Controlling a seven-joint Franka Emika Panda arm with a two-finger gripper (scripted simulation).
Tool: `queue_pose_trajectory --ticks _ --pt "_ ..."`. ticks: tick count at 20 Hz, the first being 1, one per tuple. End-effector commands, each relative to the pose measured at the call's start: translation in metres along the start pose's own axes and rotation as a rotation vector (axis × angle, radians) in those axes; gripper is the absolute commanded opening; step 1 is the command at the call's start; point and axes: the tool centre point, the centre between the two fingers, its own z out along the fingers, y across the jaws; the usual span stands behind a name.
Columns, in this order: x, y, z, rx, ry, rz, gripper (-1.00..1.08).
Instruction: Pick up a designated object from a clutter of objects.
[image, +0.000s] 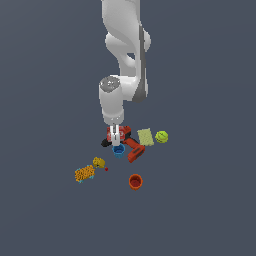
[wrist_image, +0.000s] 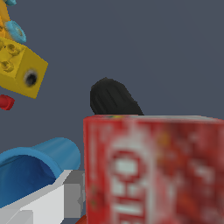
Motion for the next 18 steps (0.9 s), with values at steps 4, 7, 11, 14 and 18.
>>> queue_pose_trajectory --ticks 4,7,11,14,18 --pt "0.000 0.000 -0.006 0.000 0.000 0.000 -1.00" --pt "-0.001 -0.001 -0.015 0.000 0.000 0.000 -1.00" --pt "-0.002 -0.003 -0.034 -0.001 0.000 0.001 -1.00" --pt "-0.004 -0.005 -0.053 -0.002 0.001 0.001 -1.00" --pt "-0.006 -0.009 -0.085 -0.003 0.001 0.001 -1.00"
